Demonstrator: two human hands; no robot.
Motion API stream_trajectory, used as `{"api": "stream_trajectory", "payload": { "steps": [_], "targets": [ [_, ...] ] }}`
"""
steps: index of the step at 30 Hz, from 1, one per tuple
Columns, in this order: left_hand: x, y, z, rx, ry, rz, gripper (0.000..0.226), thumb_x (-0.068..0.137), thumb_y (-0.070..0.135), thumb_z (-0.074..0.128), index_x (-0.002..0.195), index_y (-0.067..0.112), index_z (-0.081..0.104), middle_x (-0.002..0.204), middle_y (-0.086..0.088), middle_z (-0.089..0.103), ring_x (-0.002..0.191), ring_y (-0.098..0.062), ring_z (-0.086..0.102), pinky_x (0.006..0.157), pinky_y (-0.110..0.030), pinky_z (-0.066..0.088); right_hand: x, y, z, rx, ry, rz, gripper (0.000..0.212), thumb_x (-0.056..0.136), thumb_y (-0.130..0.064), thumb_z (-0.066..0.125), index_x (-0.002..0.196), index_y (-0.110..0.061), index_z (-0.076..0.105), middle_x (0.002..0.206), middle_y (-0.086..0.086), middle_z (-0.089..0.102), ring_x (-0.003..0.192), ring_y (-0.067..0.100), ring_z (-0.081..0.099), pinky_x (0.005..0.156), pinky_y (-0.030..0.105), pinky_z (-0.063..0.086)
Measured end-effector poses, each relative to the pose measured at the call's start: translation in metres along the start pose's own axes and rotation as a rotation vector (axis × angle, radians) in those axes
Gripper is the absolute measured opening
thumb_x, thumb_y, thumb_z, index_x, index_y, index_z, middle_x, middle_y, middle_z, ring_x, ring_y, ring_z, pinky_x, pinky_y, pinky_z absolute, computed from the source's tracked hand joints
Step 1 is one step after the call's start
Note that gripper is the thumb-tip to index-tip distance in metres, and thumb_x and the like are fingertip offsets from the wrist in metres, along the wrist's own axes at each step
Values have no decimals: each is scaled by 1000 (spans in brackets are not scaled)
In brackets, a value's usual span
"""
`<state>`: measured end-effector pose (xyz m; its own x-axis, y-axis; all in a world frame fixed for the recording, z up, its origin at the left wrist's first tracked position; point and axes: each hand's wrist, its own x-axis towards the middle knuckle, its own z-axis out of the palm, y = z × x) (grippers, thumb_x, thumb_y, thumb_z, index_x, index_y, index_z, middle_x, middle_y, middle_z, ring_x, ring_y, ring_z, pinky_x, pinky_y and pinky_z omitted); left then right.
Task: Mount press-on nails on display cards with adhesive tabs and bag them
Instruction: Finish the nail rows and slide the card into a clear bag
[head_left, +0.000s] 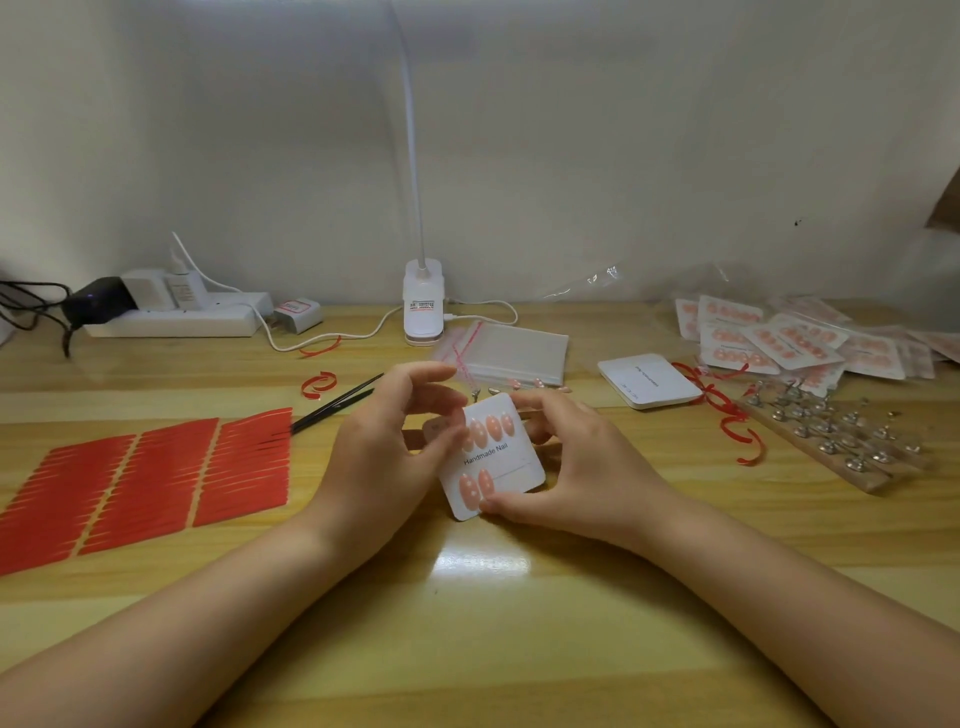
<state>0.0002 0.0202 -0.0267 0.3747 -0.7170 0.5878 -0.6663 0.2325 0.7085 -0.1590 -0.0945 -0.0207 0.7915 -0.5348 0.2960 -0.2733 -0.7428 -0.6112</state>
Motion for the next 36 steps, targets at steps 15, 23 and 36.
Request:
{"api": "stream_trajectory", "payload": {
  "steps": [15,23,36],
  "targets": [
    [9,12,-10,-94,180,185,31,84,16,72,111,24,58,108,1,68,106,-18,65,96,-39,51,7,-23,-23,1021,133,427,11,87,-4,64,97,-8,67,88,10,74,75,22,71,67,33,60],
    [9,26,-13,-70,146,261,32,81,15,78,108,19,61,105,-4,71,102,-20,68,91,-46,54,6,-33,-34,1107,183,395,6,88,-3,63,93,-2,66,76,10,72,62,16,68,46,22,52],
    [4,35,-7,219,93,395,21,78,14,75,98,7,73,95,2,67,92,-21,66,77,-42,56,-2,-49,-32,1019,154,325,7,88,-3,63,89,-3,69,73,8,72,64,17,67,47,20,50]
  ]
}}
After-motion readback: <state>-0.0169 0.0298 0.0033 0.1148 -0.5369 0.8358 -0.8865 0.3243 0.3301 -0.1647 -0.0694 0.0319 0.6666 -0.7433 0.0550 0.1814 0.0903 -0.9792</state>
